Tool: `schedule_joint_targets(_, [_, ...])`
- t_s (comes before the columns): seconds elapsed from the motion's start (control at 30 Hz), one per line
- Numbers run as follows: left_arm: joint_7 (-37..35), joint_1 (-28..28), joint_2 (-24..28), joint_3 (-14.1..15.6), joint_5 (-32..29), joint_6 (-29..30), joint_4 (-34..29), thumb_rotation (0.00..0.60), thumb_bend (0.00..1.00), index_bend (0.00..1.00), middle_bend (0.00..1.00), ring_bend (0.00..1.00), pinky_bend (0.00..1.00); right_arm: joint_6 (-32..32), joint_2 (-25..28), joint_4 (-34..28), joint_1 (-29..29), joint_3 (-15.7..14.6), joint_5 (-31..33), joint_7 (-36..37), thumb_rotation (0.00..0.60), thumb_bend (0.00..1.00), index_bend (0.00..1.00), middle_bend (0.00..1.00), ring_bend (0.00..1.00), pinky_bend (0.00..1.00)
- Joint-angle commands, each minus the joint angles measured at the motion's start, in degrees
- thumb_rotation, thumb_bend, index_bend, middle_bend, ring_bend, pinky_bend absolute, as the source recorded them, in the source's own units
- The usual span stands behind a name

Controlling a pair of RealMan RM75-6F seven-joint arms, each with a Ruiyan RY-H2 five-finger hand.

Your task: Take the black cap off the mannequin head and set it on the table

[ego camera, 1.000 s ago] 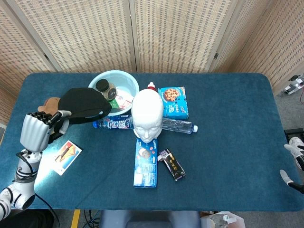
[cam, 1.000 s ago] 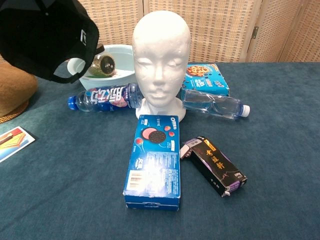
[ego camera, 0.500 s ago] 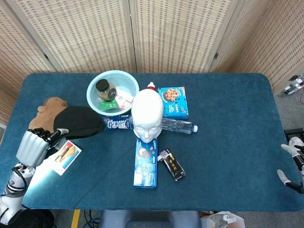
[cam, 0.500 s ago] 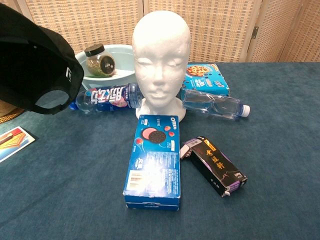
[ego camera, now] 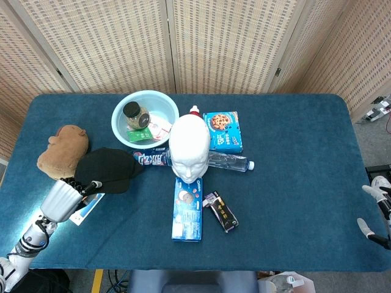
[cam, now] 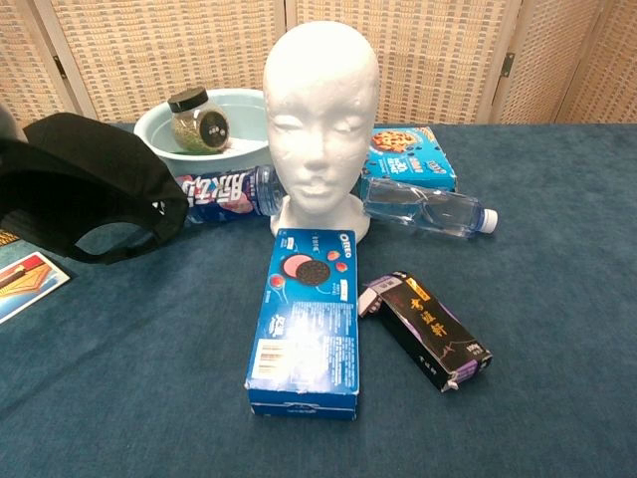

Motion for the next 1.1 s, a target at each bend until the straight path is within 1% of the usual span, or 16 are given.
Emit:
schedule_joint_targets(0.03, [-0.37,0.21,-1.16,1.69,0.78,-1.68,2.23,0.600,0.44,0.58,1.00,0.99,1.00,-0.02,-0.01,0.02,-0.01,-0.02,0.03,0.01,0.600,0.31,0.22,0.27,0.17,0.16])
schedule_joint_targets(0.23, [-0.21,0.22,-1.21,3.30,0.83,-4.74,2.59,0.600,0.43,0.57,1.00,0.98,1.00,-0.16,-0.07,-0.02,0.09,-0.06,0.00,-0.07,0.600,0.31,0.22,0.27,0.17,0.16])
schedule_joint_targets(0.3, [-0.21,0.22,-0.77,3.71,0.49,-6.26,1.63,0.600,0.43,0.55,1.00,0.97,1.00,-0.28,-0.04,-0.01,0.09,-0.11,0.09,-0.10,0.600,0.31,0.22,0.27,0.17,0.16])
schedule_joint_targets(0.37, [0.42,0.29,-0.09,3.86,-0.29,-8.29,-0.14,0.600,0.43,0.48,1.00,0.96,1.00,-0.30,-0.05,-0.02,0.09,-0.12,0.12,-0.14,0.600,0.31,0.22,0.27,0.17,0.16])
schedule_joint_targets(0.47, [2.78,0.54,1.71,4.26,-1.71,-12.18,-5.10,0.600,0.41,0.36,0.99,0.94,1.00,-0.26,-0.14,0.01,0.08,-0.12,0.12,-0.16,0.600,0.31,0.22,0.27,0.17,0.16])
schedule_joint_targets(0.57, [7.25,0.66,3.90,4.68,-2.59,-15.48,-10.48,0.600,0.34,0.25,0.96,0.91,1.00,-0.52,-0.26,0.09,0.12,-0.18,0.29,-0.14,0.600,0.31,0.22,0.27,0.17,0.16])
schedule_joint_targets(0.63, [10.07,0.82,5.29,4.71,-3.53,-17.54,-14.19,0.600,0.31,0.21,0.95,0.90,1.00,-0.66,-0.28,0.10,0.17,-0.20,0.33,-0.20,0.600,0.31,0.22,0.27,0.17,0.16])
schedule_joint_targets(0.77, [15.44,1.24,8.34,4.83,-6.16,-22.28,-21.74,0.600,0.26,0.16,0.91,0.87,1.00,-0.63,-0.29,0.05,0.21,-0.16,0.32,-0.31,0.600,0.31,0.22,0.27,0.17,0.16])
schedule_joint_targets(0.97, [27.60,1.99,13.72,4.59,-11.61,-29.36,-33.53,0.600,0.17,0.03,0.85,0.81,1.00,-0.86,-0.29,-0.26,0.41,-0.14,0.26,-0.69,0.600,0.31,0.22,0.27,0.17,0.16])
schedule_joint_targets(1.1, [33.87,2.37,16.55,4.34,-16.17,-33.62,-39.92,0.600,0.12,0.00,0.79,0.76,1.00,-1.24,-0.51,-0.24,0.67,-0.06,0.40,-0.72,0.600,0.31,0.22,0.27,0.17,0.16])
